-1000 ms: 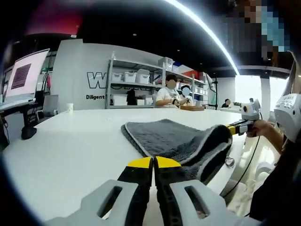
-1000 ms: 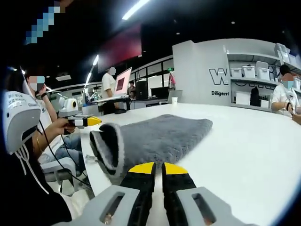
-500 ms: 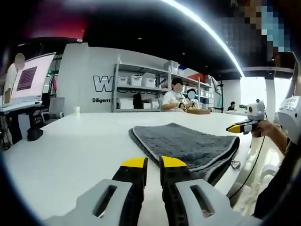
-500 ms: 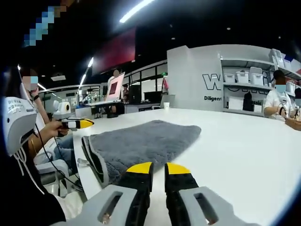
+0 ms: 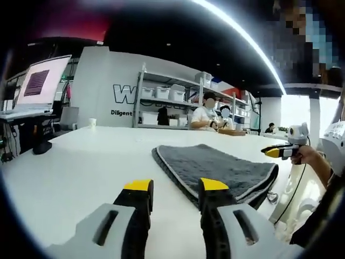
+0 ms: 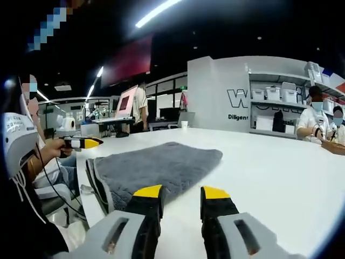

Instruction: Open the folded towel by lifting each exposed corner and separating the folded layers until the towel lies flat within the target outline without major curled edges

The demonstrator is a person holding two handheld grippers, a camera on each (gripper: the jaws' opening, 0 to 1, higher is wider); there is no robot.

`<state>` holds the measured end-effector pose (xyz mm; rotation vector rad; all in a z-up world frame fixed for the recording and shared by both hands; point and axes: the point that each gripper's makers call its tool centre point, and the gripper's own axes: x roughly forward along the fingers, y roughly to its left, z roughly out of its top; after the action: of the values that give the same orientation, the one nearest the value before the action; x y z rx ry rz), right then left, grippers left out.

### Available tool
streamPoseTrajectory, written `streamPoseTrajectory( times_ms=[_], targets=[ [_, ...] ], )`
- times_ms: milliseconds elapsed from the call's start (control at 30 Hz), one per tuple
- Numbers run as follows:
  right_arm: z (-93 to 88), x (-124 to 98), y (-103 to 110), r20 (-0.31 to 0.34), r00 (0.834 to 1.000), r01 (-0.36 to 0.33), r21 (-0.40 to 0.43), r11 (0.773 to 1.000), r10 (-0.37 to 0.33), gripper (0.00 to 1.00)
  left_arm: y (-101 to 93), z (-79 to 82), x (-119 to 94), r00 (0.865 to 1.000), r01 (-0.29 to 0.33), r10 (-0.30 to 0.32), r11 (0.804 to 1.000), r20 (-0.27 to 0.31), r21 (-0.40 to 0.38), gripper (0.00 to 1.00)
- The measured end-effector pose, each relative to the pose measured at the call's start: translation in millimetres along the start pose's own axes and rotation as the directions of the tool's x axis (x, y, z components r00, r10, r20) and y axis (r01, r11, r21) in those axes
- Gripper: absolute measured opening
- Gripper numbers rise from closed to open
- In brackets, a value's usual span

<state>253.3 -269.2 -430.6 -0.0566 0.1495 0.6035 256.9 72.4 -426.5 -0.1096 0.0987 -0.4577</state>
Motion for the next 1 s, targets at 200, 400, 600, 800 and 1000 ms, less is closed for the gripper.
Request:
streamPoseTrajectory(
  times_ms=[200, 400, 600, 800, 1000],
  targets=[
    [2.8, 2.9, -3.6, 0.004, 1.0, 0.007, -0.005, 1.0, -0.007, 0.31, 0.3, 1.2, 1.5, 1.0, -0.009, 0.009, 1.0, -0.005, -0.002, 0.44],
    [6.8, 10.7, -5.3, 0.005, 1.0, -0.001, -0.019, 1.0, 0.001, 0.35, 5.0, -1.1, 2.5, 0.999, -0.042, 0.042, 0.999, -0.028, -0.009, 0.62],
    [16.9, 23.1, -3.6, 0.025, 0.999, -0.021, -0.026, 0.999, 0.022, 0.38, 8.1, -3.6, 2.4, 0.997, -0.06, 0.06, 0.998, -0.043, -0.013, 0.68],
    [30.1, 32.6, -2.8, 0.047, 0.998, -0.04, -0.056, 0.998, 0.043, 0.41, 14.6, -1.4, 3.1, 0.994, -0.106, 0.106, 0.994, -0.034, -0.002, 0.8],
    [39.6, 39.3, -8.4, 0.052, 0.997, -0.048, -0.087, 0.995, 0.053, 0.45, 10.5, 3.9, 2.5, 0.995, -0.094, 0.094, 0.996, -0.03, -0.001, 0.8]
  ],
)
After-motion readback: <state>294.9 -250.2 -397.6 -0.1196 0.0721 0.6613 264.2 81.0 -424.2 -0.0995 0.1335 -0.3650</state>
